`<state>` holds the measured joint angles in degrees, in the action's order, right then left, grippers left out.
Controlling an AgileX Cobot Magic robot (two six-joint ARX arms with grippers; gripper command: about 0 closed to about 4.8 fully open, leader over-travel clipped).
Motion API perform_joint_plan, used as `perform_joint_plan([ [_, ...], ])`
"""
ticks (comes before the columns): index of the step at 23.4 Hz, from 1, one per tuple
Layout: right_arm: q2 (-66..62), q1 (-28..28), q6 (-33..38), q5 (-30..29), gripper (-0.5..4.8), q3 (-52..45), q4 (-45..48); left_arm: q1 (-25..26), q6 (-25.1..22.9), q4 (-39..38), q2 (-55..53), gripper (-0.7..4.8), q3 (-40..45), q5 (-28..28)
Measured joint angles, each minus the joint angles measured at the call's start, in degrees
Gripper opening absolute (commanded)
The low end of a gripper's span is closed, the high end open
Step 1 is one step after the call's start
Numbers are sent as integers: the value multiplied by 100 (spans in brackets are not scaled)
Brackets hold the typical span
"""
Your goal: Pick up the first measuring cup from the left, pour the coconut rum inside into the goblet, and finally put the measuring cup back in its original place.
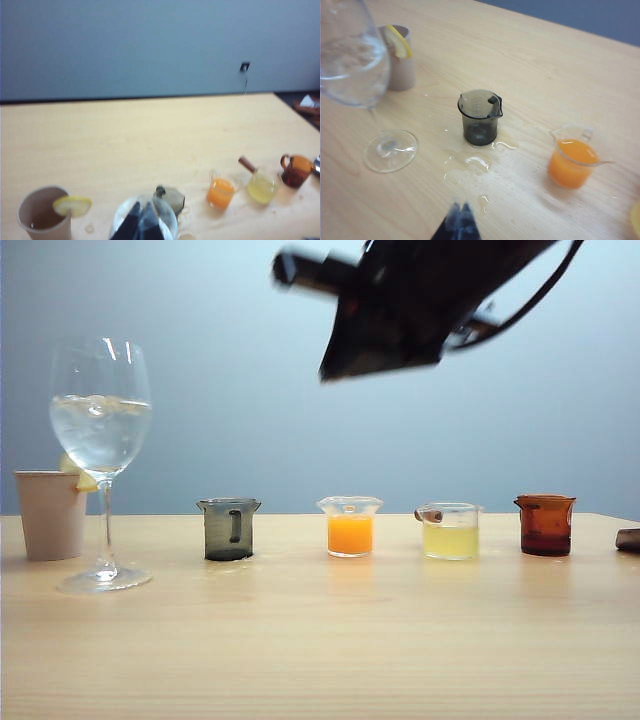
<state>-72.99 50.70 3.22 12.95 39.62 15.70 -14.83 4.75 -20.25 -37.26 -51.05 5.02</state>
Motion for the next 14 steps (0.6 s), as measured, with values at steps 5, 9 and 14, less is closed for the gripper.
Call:
perform_joint_plan([
  [5, 1346, -2, -105, -251, -6, -7, -1274, 0, 260, 70, 0, -5, 0, 0],
  [9, 2422, 0, -179, -264, -6, -9, -2227, 0, 688, -815, 122, -5, 0, 638],
  [14, 3906, 4, -175, -249, -6, -752, -2616, -7, 269, -1967, 522, -5, 24, 1814],
])
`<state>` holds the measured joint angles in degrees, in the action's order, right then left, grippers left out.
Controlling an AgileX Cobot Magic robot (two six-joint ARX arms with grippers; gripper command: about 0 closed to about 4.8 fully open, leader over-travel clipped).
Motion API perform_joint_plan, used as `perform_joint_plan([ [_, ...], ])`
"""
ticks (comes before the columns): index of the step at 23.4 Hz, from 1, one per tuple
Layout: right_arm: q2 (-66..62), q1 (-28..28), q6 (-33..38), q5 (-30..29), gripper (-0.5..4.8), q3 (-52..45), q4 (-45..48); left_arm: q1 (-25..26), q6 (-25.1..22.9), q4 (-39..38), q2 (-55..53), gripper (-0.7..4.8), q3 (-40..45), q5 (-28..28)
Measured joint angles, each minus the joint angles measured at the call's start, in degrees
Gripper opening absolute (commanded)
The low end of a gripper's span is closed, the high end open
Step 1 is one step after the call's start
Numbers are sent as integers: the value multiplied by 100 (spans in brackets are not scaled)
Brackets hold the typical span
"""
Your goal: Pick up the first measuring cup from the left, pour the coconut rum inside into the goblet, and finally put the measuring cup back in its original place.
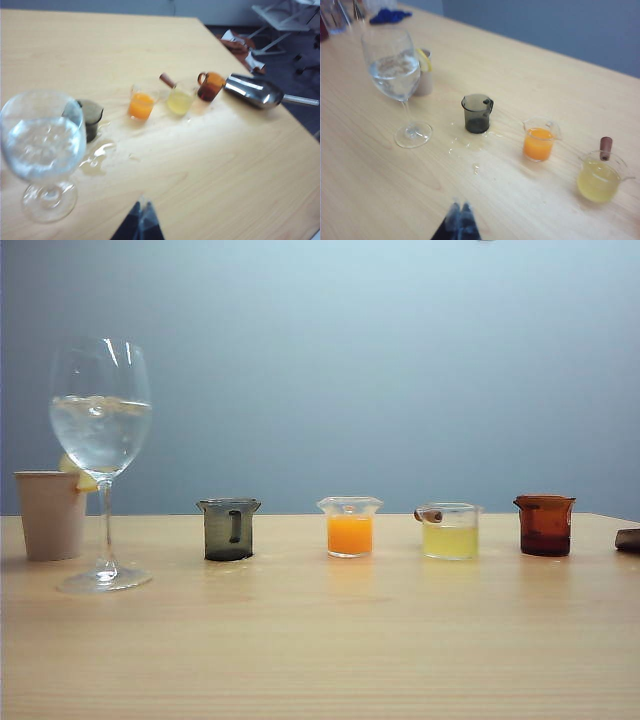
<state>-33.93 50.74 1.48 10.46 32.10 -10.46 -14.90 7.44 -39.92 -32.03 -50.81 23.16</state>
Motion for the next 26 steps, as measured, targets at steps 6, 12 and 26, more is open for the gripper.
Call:
perform_joint_plan([
  [6, 1362, -2, 317, 81, -6, -702, -461, 7, -81, -98, 1226, -5, 1067, -330],
  [12, 1574, 17, 363, 136, -6, -1377, -448, 7, 756, 308, 1585, -5, 2192, -304],
  [26, 1572, 26, 490, 28, -6, -3110, 957, 7, -92, 4544, 1589, -5, 4813, -485],
])
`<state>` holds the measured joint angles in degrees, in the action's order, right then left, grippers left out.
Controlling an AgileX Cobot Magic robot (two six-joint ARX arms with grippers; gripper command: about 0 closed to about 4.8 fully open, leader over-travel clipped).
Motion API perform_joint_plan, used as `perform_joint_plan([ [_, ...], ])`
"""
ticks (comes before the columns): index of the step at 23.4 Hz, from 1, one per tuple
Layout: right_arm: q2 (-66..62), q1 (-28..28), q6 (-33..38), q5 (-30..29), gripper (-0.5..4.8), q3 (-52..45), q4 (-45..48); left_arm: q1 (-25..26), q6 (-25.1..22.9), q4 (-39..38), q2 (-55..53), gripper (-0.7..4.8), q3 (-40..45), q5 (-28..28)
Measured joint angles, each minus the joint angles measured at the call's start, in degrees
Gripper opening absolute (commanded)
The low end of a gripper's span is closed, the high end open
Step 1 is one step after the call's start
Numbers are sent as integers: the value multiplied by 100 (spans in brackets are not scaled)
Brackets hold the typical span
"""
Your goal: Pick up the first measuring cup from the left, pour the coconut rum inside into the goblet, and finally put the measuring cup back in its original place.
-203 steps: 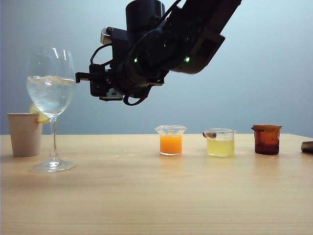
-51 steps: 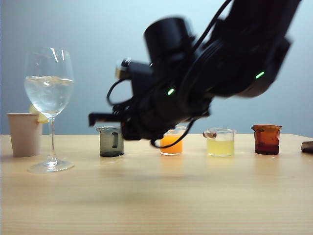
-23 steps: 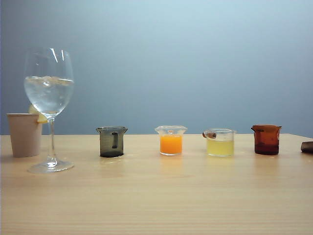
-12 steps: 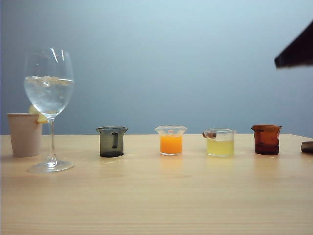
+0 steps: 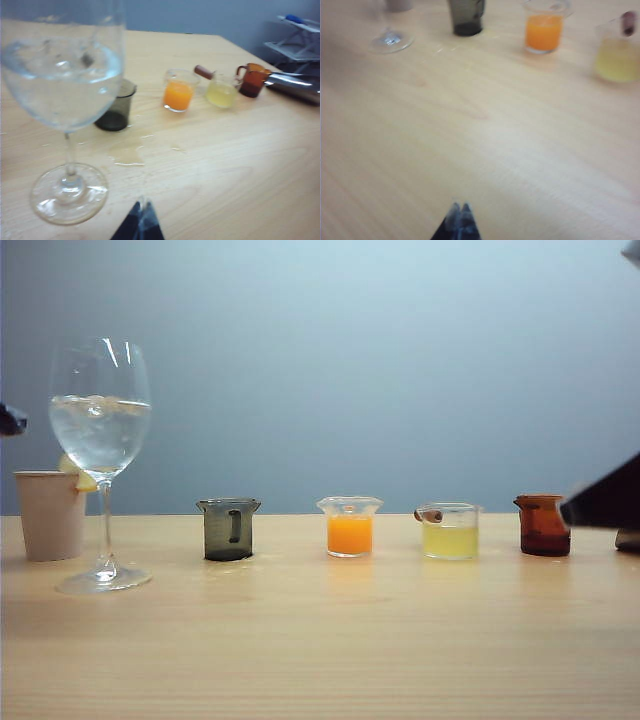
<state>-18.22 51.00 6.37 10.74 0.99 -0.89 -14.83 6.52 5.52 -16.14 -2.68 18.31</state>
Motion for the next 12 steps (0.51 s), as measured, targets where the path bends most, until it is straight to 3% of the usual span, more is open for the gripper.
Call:
perform_joint_plan([
  [5, 0, 0, 4, -439, -5, -59, -111, 4, -111, 380, 0, -4, 247, -304],
  [7, 0, 0, 4, -448, 27, -59, -120, 4, -9, 455, 2, -4, 247, -396],
  [12, 0, 0, 4, -435, 27, -59, -157, 4, 83, 413, 2, -4, 247, -400],
])
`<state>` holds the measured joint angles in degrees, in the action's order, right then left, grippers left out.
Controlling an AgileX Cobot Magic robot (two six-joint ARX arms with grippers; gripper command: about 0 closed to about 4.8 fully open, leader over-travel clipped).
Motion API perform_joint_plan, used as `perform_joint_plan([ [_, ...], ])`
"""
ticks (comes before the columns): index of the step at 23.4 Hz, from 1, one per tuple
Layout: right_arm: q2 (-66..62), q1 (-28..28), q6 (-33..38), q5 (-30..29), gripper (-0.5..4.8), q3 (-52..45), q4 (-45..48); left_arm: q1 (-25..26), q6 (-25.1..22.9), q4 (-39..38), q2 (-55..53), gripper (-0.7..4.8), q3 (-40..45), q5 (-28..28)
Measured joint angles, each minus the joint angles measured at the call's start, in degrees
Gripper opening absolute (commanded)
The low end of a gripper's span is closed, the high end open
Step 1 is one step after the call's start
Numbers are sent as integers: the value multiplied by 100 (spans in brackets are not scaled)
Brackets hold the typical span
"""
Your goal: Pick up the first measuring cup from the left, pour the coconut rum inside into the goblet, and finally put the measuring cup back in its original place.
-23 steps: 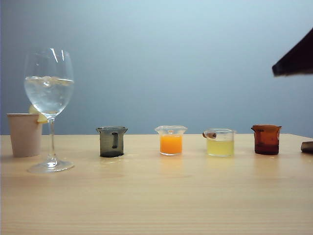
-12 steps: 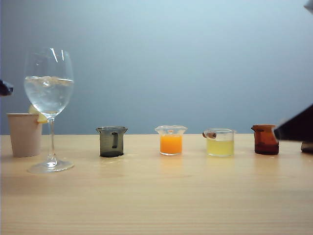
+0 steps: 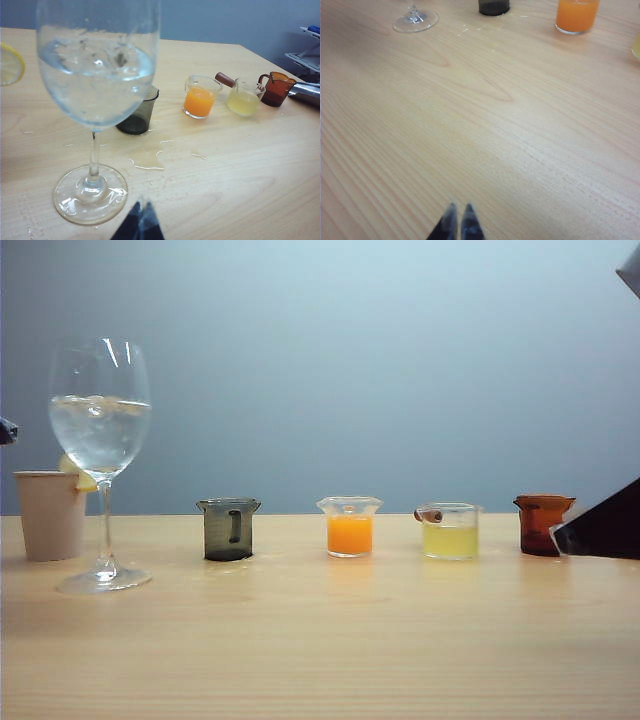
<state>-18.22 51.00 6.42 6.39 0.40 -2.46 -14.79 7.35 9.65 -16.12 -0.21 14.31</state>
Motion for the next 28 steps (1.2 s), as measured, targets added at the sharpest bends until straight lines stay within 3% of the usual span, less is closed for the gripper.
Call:
perform_joint_plan([
  [7, 197, -151, -4, -55, 27, 0, -101, 2, 0, -31, 146, -4, 0, 0],
  [11, 894, -1943, 0, -503, 27, 0, -168, 813, 0, -199, 994, -4, 0, 103],
  [17, 1840, -3687, 0, -485, 27, 0, -131, 1847, 0, -149, 1637, -4, -7, 111],
  [25, 1825, -4848, -2, -492, 27, 0, -39, 1980, 0, -201, 1602, -4, -15, 9],
  [28, 1825, -5053, 0, -494, 27, 0, -39, 1978, 2, -260, 1602, -4, -13, 85],
])
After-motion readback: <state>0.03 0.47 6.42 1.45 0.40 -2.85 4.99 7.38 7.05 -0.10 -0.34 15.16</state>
